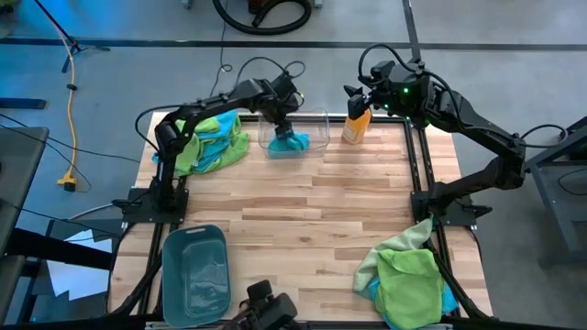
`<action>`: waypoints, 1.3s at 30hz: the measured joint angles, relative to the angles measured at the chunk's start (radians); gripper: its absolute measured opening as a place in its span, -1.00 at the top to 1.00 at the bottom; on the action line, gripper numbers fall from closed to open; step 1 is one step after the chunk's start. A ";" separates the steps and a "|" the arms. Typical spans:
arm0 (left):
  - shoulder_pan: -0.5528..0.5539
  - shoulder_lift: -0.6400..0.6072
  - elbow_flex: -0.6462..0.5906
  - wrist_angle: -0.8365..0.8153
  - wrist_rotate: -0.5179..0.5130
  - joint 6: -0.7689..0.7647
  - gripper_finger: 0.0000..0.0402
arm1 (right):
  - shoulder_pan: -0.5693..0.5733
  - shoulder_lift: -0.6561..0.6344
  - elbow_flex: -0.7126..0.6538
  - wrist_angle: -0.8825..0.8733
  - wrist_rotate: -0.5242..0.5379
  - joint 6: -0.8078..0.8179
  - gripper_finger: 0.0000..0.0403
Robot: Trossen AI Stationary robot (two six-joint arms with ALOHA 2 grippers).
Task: Sort microfiber towel by color & place in baskets
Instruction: Put the green microfiber towel into the blue bin
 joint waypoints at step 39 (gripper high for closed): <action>-0.391 -0.993 -0.973 1.053 -0.067 -0.586 -0.10 | 0.000 0.056 0.000 -0.132 -0.494 -0.292 -0.22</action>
